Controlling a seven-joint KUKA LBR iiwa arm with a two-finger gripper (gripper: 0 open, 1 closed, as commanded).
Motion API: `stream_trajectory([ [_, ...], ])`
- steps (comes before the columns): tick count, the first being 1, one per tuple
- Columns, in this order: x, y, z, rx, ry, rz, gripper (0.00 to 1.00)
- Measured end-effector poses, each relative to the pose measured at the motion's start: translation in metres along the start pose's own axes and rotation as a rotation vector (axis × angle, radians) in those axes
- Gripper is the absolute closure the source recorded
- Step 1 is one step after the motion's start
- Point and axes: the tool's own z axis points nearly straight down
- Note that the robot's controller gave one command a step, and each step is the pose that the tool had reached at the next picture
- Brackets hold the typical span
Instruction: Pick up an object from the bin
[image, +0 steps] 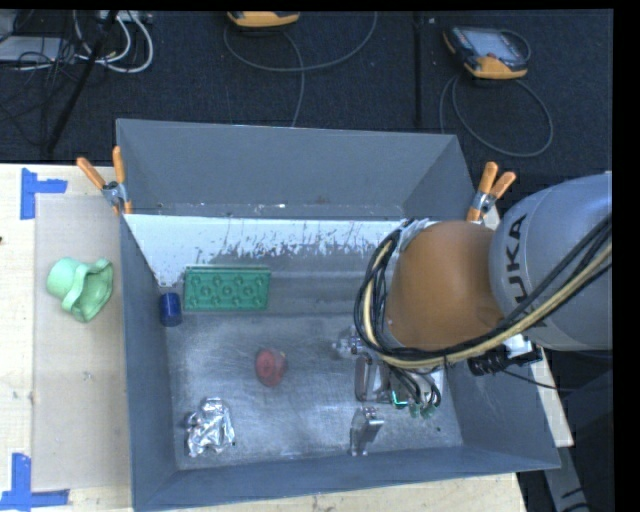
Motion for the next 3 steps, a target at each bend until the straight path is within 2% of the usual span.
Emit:
stream_trajectory([
  [1, -0.043, 0.116, 0.014, -0.003, -0.011, -0.106, 0.00],
  [2, -0.057, 0.025, 0.085, 0.000, -0.012, -0.112, 0.00],
  [3, -0.100, 0.127, 0.071, -0.004, -0.015, -0.140, 0.00],
])
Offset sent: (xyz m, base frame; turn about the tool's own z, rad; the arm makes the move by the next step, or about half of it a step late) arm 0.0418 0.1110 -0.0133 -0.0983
